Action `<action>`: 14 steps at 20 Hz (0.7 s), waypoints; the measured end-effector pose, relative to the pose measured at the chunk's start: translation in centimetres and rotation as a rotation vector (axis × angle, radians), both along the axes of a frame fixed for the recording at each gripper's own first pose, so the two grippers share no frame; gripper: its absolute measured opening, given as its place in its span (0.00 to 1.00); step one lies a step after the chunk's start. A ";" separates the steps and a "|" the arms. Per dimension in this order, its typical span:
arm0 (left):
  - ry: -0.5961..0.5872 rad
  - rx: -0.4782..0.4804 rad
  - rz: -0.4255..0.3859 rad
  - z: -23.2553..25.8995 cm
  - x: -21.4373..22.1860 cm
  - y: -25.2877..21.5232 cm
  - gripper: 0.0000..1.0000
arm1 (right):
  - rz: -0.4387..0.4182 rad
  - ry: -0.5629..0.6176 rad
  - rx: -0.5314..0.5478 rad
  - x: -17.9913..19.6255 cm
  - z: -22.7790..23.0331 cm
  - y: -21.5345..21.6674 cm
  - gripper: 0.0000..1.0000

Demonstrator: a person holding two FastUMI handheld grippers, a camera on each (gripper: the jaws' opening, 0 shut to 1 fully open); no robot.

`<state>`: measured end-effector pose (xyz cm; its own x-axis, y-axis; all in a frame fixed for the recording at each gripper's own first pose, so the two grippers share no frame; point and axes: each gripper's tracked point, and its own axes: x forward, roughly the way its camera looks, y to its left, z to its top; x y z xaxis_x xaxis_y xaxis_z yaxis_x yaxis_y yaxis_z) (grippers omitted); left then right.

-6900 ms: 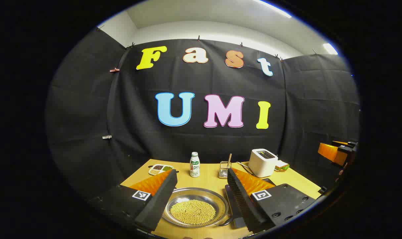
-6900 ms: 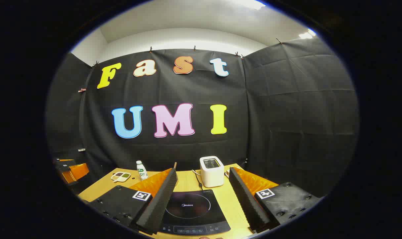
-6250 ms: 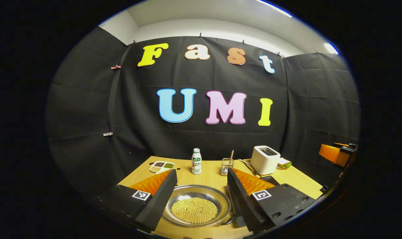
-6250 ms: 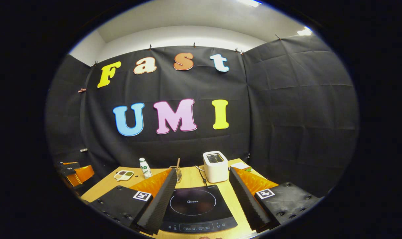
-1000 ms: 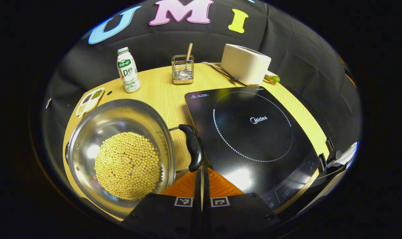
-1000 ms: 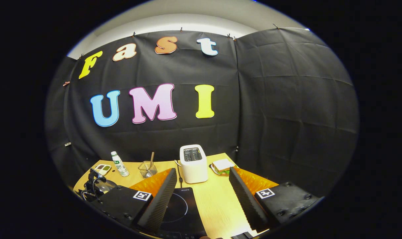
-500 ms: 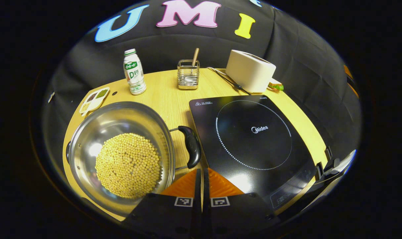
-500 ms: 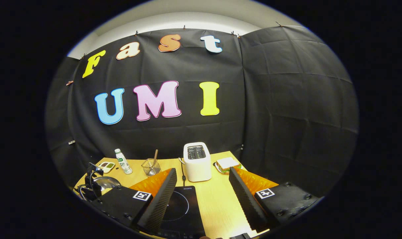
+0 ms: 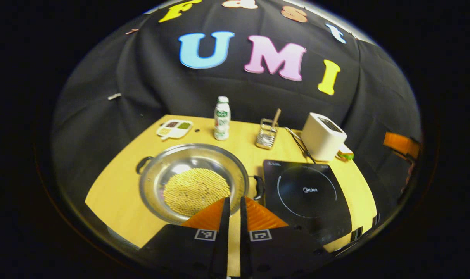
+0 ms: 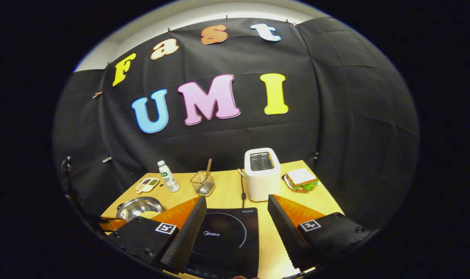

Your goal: First push the handle of the pot to place it horizontally, then grasp the pot with both hands and set it on the induction cooktop.

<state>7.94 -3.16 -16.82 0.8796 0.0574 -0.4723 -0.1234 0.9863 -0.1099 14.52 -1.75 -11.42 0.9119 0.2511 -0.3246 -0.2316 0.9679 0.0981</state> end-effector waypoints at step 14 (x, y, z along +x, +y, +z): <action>-0.109 0.048 0.042 4.1 1.4 16.0 0.96 | 0.200 0.272 0.041 -1.5 -7.7 18.2 0.99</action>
